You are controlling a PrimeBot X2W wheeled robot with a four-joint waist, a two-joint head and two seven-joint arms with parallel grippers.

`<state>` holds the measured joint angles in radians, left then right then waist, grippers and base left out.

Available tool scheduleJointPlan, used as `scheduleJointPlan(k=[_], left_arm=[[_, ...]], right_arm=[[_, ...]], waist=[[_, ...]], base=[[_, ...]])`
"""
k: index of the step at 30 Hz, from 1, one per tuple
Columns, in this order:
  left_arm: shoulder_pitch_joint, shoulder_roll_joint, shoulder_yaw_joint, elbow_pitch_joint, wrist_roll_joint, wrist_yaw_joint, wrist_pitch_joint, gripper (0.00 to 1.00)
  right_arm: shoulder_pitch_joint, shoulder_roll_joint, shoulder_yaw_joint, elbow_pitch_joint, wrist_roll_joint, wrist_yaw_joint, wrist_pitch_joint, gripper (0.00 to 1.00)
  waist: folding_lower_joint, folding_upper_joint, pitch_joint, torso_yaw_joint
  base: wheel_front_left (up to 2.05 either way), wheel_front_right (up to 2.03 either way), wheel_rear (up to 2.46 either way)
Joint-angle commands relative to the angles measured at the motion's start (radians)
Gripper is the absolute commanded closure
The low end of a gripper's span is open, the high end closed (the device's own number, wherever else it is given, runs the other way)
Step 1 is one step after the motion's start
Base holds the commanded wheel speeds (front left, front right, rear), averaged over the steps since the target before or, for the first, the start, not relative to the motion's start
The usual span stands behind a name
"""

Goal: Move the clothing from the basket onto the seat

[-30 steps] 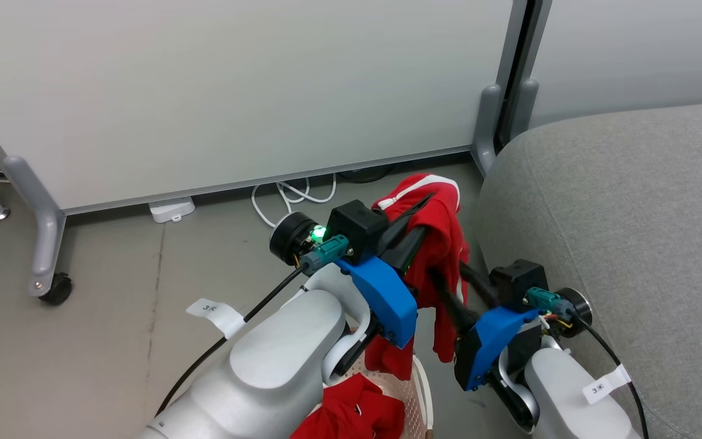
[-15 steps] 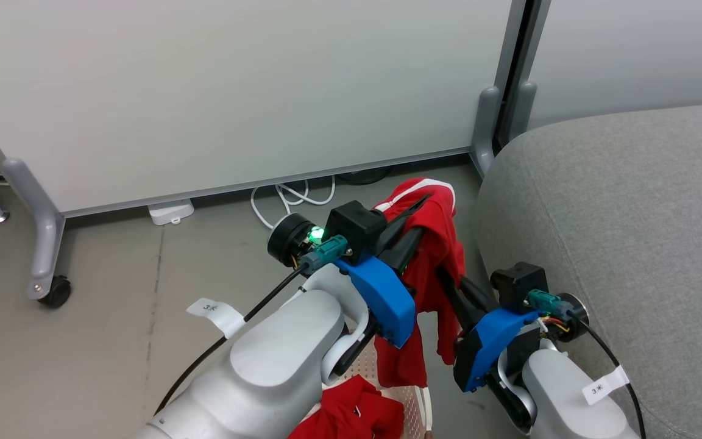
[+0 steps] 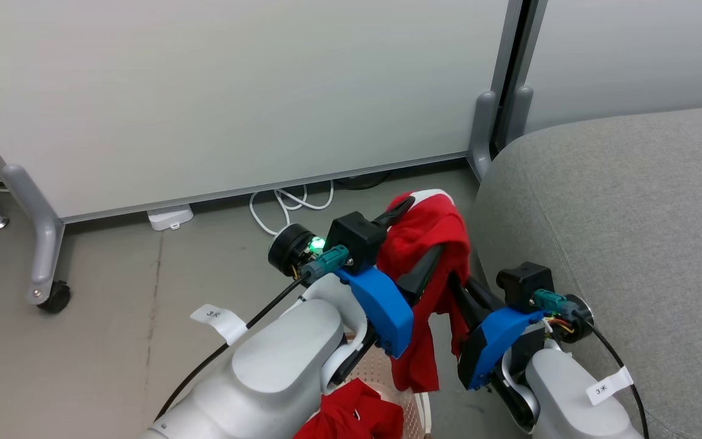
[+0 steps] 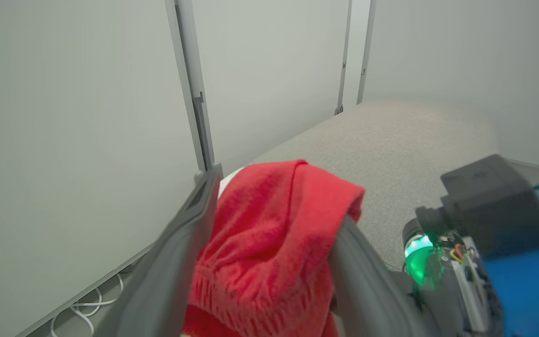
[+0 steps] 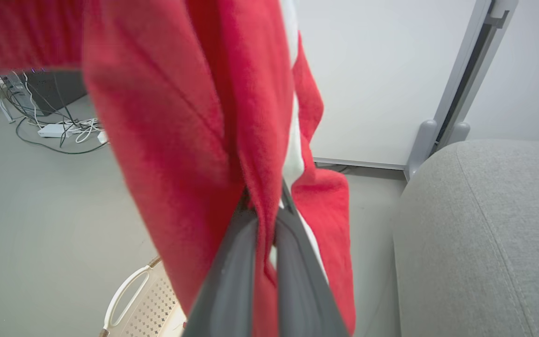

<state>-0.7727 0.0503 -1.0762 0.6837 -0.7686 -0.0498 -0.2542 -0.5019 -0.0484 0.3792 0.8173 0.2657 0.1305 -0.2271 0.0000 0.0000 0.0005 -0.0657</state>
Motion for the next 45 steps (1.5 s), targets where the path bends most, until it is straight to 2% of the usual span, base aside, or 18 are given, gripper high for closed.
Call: scheduleJointPlan(k=[1, 7, 13, 22, 28, 34, 38, 45], left_arm=[[0.01, 0.0, -0.001, 0.007, -0.004, -0.001, -0.005, 0.0], [0.046, 0.02, 0.007, 0.0, 0.006, -0.013, -0.01, 0.0], [0.113, 0.054, 0.056, -0.075, 0.041, -0.019, -0.012, 0.0], [0.31, 0.132, 0.275, -0.285, 0.147, 0.001, -0.012, 0.0], [0.473, 0.17, 0.43, -0.397, 0.244, -0.01, -0.012, 0.0], [0.605, 0.174, 0.571, -0.454, 0.323, -0.019, -0.012, 0.0], [0.672, 0.157, 0.663, -0.484, 0.355, -0.022, -0.013, 0.0], [0.73, 0.133, 0.741, -0.503, 0.407, -0.043, -0.013, 0.0]], right_arm=[[-0.018, -0.004, -0.007, 0.002, 0.004, 0.0, -0.006, 1.0], [-0.025, -0.003, -0.047, 0.008, -0.007, 0.0, -0.017, 1.0], [-0.032, -0.003, -0.107, 0.01, -0.028, 0.0, -0.026, 1.0], [-0.024, -0.003, -0.162, -0.022, -0.056, 0.0, -0.033, 1.0], [-0.008, -0.003, -0.176, -0.062, -0.065, 0.0, -0.03, 1.0], [0.012, -0.003, -0.187, -0.108, -0.079, 0.0, -0.015, 1.0], [0.02, -0.003, -0.195, -0.136, -0.08, 0.0, -0.004, 1.0], [0.039, -0.004, -0.199, -0.175, -0.07, 0.0, 0.005, 1.0]], waist=[[0.0, 0.0, -0.001, 0.0], [0.0, 0.0, -0.002, -0.001], [0.0, 0.0, 0.002, 0.002], [0.0, 0.0, 0.027, -0.013], [0.0, 0.0, 0.043, -0.041], [0.0, 0.0, 0.057, -0.081], [0.0, 0.0, 0.066, -0.122], [0.0, 0.0, 0.078, -0.199]], base=[[0.0, 0.0, 0.0], [0.0, 0.0, 0.0], [0.0, 0.0, 0.0], [0.0, 0.0, 0.0], [0.0, 0.0, 0.0], [0.0, 0.0, 0.0], [0.0, 0.0, 0.0], [0.0, 0.0, 0.0]])
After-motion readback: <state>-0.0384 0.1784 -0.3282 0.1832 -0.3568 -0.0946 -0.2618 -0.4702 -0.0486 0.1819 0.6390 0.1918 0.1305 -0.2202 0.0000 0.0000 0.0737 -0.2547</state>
